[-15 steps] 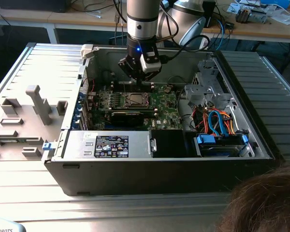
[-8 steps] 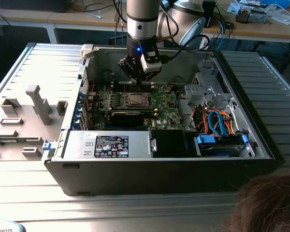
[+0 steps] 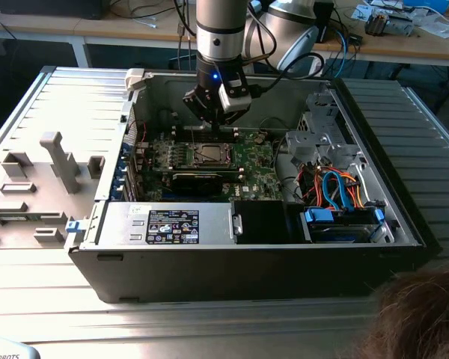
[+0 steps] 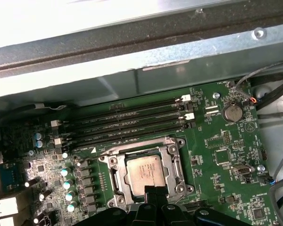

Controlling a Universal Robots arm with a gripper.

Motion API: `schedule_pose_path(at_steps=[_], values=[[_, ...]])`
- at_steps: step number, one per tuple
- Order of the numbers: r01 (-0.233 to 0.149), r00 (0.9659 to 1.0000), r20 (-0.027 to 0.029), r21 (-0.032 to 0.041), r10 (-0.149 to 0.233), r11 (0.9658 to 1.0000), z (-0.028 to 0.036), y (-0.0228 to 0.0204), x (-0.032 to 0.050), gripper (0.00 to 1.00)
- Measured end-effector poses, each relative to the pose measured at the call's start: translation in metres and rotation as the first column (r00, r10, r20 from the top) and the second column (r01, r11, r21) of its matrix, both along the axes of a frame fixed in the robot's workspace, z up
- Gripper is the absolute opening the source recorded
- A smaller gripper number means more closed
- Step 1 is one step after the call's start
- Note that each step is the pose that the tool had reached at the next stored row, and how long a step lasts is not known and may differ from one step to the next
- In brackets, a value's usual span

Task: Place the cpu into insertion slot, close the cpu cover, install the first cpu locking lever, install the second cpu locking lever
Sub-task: 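Install the first cpu locking lever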

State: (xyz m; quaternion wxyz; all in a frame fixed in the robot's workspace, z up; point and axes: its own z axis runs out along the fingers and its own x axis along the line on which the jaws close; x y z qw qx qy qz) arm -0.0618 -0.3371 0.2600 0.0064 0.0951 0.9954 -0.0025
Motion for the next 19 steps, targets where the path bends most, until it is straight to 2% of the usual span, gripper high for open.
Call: schedule_pose_path(at_steps=[19], values=[[-0.048,0.9989,0.0000,0.0000,0.048,0.9989,0.0000,0.0000,0.0000,0.11]])
